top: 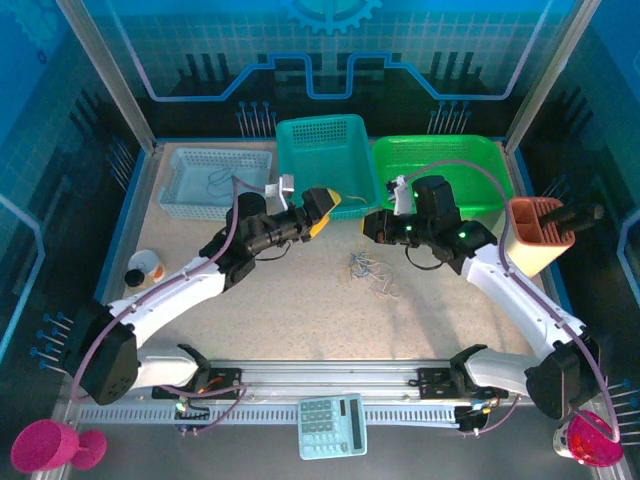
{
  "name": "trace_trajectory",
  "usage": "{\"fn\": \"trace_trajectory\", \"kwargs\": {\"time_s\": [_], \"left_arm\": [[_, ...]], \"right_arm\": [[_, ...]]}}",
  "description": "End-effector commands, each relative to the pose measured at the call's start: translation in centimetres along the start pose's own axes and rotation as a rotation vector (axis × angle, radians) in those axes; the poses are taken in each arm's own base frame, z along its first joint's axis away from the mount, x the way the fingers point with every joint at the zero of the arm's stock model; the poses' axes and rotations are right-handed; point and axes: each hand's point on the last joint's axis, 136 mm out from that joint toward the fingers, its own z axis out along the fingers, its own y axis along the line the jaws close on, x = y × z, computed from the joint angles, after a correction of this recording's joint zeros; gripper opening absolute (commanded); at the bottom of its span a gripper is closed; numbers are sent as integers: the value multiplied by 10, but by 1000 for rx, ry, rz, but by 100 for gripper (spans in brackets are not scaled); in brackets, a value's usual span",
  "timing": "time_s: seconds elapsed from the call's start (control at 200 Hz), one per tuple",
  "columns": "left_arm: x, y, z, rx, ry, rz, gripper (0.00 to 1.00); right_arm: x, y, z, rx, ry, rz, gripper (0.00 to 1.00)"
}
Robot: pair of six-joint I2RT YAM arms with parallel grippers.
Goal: Untangle the cables
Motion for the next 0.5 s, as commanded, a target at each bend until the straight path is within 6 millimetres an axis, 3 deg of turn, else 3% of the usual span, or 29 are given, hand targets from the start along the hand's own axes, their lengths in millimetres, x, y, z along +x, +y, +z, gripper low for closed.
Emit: {"fn": "trace_trajectory", "kwargs": {"time_s": [0.0,0.3,0.395,0.49], "left_arm": [[-11,-15,11,37,-39,-42,99],[-34,-1,45,-8,-85,-41,97],[-46,7,51,-21,-111,-35,89],[-58,9,55,-16,-127,-31,71]], "right_arm": [[-8,8,0,-23,-25,-7,0],[9,17,4,-47,-3,-30,0],[15,16,4,-46,2,-27,0],[20,14,6,-47,7,-23,0]]}}
